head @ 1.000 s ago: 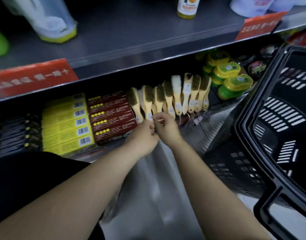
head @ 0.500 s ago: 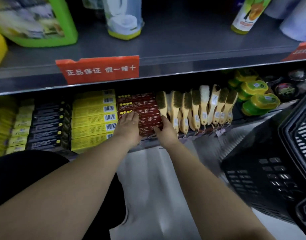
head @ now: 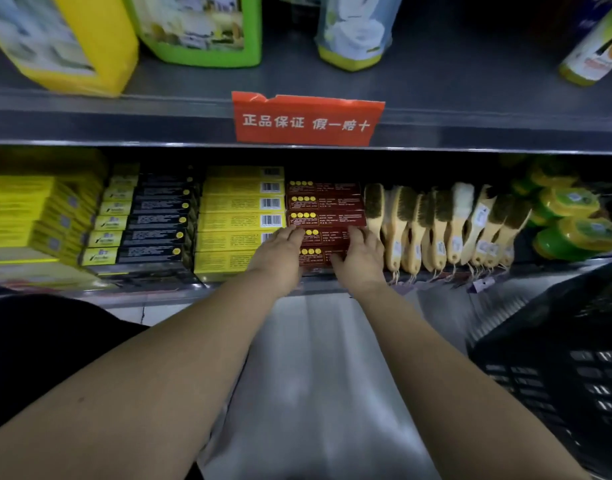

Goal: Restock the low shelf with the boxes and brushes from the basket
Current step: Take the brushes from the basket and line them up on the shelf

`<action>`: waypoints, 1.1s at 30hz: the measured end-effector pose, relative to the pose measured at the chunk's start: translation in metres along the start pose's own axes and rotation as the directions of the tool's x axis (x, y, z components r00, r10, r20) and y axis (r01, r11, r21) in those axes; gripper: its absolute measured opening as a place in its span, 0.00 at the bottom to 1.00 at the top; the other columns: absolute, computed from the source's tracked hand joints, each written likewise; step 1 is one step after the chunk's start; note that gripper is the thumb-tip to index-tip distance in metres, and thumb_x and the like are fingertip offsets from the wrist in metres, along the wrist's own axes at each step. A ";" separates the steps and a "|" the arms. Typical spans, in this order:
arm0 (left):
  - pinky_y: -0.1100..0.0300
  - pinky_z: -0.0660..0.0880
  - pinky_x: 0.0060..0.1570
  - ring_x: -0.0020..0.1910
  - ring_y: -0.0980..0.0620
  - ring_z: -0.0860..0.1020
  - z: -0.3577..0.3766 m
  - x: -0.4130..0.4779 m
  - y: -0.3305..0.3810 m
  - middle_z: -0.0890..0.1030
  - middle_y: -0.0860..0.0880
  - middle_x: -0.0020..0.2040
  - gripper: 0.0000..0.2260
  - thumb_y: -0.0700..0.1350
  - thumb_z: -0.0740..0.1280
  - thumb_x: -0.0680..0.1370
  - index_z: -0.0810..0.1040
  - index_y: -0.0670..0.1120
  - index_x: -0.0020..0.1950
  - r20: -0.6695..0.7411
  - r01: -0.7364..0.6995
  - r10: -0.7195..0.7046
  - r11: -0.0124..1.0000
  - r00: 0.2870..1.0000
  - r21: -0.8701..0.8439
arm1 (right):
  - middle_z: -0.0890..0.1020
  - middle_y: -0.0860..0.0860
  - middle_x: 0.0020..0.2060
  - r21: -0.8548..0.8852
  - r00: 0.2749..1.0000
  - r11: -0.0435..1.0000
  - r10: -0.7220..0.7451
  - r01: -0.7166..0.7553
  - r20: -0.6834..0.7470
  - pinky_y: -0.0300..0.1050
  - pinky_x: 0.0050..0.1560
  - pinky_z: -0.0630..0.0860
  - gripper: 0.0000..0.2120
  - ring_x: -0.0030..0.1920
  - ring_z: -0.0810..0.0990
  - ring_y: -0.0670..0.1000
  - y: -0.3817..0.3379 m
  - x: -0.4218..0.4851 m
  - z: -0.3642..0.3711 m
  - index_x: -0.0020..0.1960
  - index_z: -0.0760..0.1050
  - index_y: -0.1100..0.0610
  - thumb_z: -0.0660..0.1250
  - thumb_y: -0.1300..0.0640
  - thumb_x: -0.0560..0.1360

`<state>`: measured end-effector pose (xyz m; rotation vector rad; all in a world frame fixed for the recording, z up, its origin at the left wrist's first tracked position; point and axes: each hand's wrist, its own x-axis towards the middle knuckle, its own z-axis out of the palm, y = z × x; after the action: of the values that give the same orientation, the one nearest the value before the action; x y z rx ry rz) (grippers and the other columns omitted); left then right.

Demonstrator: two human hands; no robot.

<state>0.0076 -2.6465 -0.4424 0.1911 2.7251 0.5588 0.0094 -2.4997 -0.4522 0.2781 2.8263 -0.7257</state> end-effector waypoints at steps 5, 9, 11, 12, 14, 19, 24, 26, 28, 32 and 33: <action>0.56 0.53 0.72 0.75 0.46 0.55 -0.017 -0.029 -0.048 0.56 0.44 0.76 0.34 0.48 0.68 0.76 0.54 0.42 0.75 -0.053 0.117 -0.113 0.988 0.992 0.096 | 0.56 0.52 0.75 0.025 0.940 0.951 -0.310 0.310 0.144 0.49 0.73 0.53 0.29 0.74 0.53 0.55 -0.050 -0.013 0.028 0.74 0.59 0.54 0.64 0.53 0.76; 0.55 0.55 0.73 0.76 0.45 0.50 -0.024 -0.036 -0.066 0.47 0.43 0.78 0.37 0.41 0.69 0.75 0.50 0.41 0.76 0.010 0.208 -0.210 0.971 0.978 0.121 | 0.48 0.52 0.77 -0.073 0.870 0.907 -0.373 0.416 0.322 0.51 0.74 0.45 0.33 0.76 0.46 0.54 -0.072 -0.018 0.047 0.76 0.51 0.53 0.64 0.53 0.77; 0.56 0.58 0.72 0.76 0.46 0.54 -0.025 -0.034 -0.071 0.48 0.43 0.78 0.34 0.38 0.67 0.76 0.53 0.40 0.76 0.060 0.216 -0.226 0.966 0.972 0.142 | 0.47 0.52 0.77 -0.126 0.861 0.899 -0.351 0.420 0.368 0.50 0.74 0.43 0.34 0.77 0.46 0.53 -0.075 -0.018 0.050 0.77 0.49 0.54 0.62 0.52 0.78; 0.57 0.58 0.71 0.76 0.46 0.55 -0.024 -0.033 -0.073 0.50 0.43 0.78 0.32 0.37 0.67 0.76 0.55 0.40 0.76 0.084 0.210 -0.225 0.965 0.971 0.156 | 0.48 0.52 0.77 -0.142 0.858 0.894 -0.347 0.425 0.379 0.50 0.74 0.43 0.33 0.77 0.47 0.52 -0.074 -0.018 0.051 0.77 0.49 0.54 0.62 0.53 0.78; 0.57 0.59 0.72 0.76 0.47 0.55 -0.024 -0.032 -0.075 0.51 0.43 0.78 0.31 0.34 0.65 0.76 0.56 0.40 0.76 0.124 0.201 -0.224 0.964 0.967 0.175 | 0.49 0.52 0.77 -0.162 0.845 0.877 -0.363 0.453 0.393 0.50 0.74 0.45 0.31 0.77 0.48 0.52 -0.075 -0.020 0.050 0.77 0.51 0.54 0.61 0.55 0.79; 0.55 0.64 0.69 0.73 0.45 0.62 -0.035 -0.031 -0.072 0.58 0.41 0.76 0.28 0.33 0.64 0.75 0.59 0.39 0.74 0.173 0.184 -0.218 0.964 0.961 0.190 | 0.53 0.53 0.77 -0.194 0.837 0.867 -0.348 0.459 0.422 0.47 0.73 0.53 0.30 0.76 0.54 0.54 -0.088 -0.020 0.048 0.76 0.55 0.56 0.63 0.58 0.78; 0.54 0.70 0.60 0.65 0.43 0.70 -0.074 -0.044 -0.073 0.69 0.41 0.68 0.23 0.38 0.63 0.77 0.63 0.41 0.72 0.062 0.063 -0.070 0.991 0.996 0.117 | 0.67 0.56 0.70 0.019 0.900 0.957 -0.278 0.288 0.336 0.47 0.59 0.72 0.24 0.65 0.72 0.57 -0.110 -0.015 0.046 0.72 0.63 0.56 0.62 0.57 0.78; 0.53 0.69 0.62 0.66 0.42 0.69 -0.095 -0.052 -0.083 0.68 0.40 0.68 0.23 0.42 0.64 0.78 0.63 0.41 0.72 0.026 0.039 -0.042 0.992 0.999 0.117 | 0.66 0.55 0.71 0.279 0.917 0.945 -0.255 0.170 0.307 0.45 0.55 0.72 0.24 0.64 0.71 0.55 -0.128 -0.021 0.052 0.73 0.61 0.56 0.63 0.56 0.78; 0.51 0.67 0.65 0.67 0.40 0.67 -0.107 -0.060 -0.098 0.66 0.38 0.69 0.27 0.47 0.65 0.77 0.60 0.39 0.72 0.045 0.075 -0.083 0.986 0.996 0.148 | 0.63 0.54 0.73 0.479 0.909 0.877 -0.232 0.041 0.346 0.43 0.56 0.68 0.28 0.65 0.69 0.54 -0.147 -0.028 0.061 0.75 0.57 0.55 0.63 0.55 0.78; 0.51 0.50 0.74 0.76 0.40 0.46 -0.103 -0.070 -0.127 0.44 0.38 0.77 0.48 0.54 0.69 0.72 0.40 0.37 0.76 0.105 0.230 -0.265 0.937 0.958 0.263 | 0.59 0.53 0.75 0.618 0.887 0.781 -0.222 -0.088 0.406 0.39 0.58 0.62 0.33 0.72 0.62 0.53 -0.175 -0.025 0.074 0.77 0.47 0.52 0.61 0.54 0.79; 0.51 0.46 0.74 0.76 0.41 0.42 -0.100 -0.070 -0.133 0.39 0.39 0.77 0.52 0.56 0.71 0.71 0.36 0.38 0.75 0.105 0.247 -0.288 0.924 0.952 0.291 | 0.58 0.53 0.75 0.611 0.890 0.788 -0.218 -0.082 0.400 0.40 0.59 0.62 0.33 0.73 0.61 0.53 -0.180 -0.019 0.076 0.77 0.45 0.52 0.61 0.54 0.79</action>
<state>0.0279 -2.8176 -0.3887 -0.0729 2.6133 0.0837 -0.0021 -2.6946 -0.4315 0.0753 2.0890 -1.5077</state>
